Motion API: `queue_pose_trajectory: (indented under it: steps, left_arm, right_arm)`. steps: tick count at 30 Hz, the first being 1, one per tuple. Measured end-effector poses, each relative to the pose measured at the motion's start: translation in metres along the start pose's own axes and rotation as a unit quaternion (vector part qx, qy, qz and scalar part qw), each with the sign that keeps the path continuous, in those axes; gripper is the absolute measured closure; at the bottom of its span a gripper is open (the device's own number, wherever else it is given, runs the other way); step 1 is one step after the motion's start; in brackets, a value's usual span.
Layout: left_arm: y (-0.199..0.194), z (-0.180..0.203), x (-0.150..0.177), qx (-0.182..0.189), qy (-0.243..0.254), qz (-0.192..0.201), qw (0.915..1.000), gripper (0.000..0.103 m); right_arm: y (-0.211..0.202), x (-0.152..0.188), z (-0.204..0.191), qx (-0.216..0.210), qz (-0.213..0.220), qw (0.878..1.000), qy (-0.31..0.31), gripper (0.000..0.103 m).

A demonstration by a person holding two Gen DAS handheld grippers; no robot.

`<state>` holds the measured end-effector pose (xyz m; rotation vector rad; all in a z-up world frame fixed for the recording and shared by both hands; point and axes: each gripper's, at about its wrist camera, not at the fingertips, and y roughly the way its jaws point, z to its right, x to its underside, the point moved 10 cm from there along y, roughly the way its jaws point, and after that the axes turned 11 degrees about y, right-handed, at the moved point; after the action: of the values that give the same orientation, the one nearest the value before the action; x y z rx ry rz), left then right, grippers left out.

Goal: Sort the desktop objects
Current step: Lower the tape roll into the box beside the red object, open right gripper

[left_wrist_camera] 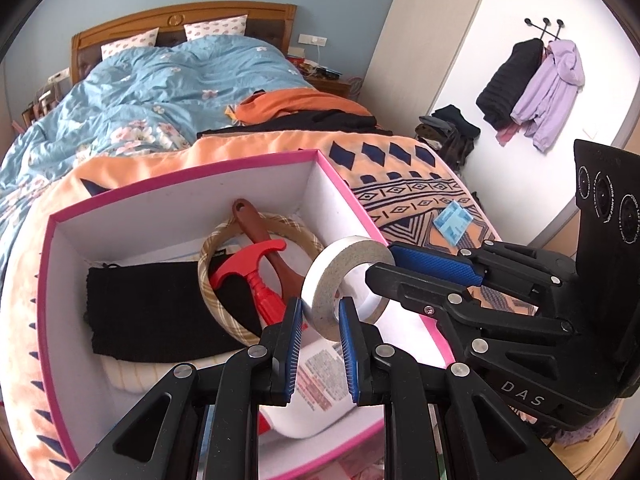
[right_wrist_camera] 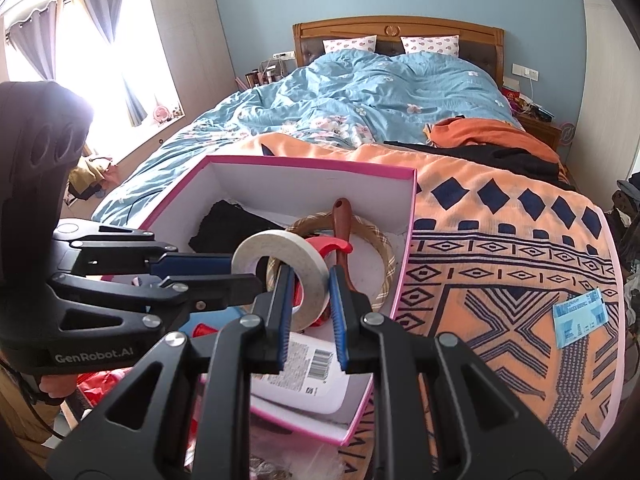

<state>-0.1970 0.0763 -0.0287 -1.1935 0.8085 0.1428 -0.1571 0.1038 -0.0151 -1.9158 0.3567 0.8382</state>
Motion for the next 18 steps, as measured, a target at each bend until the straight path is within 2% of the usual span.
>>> queue_pose_trajectory:
  steps: [18]
  left_arm:
    - [0.035,-0.02,-0.011,0.009,-0.032,-0.025,0.9991,0.085]
  right_arm:
    - [0.039,-0.015,0.019,0.025,-0.036,0.999,0.0,0.083]
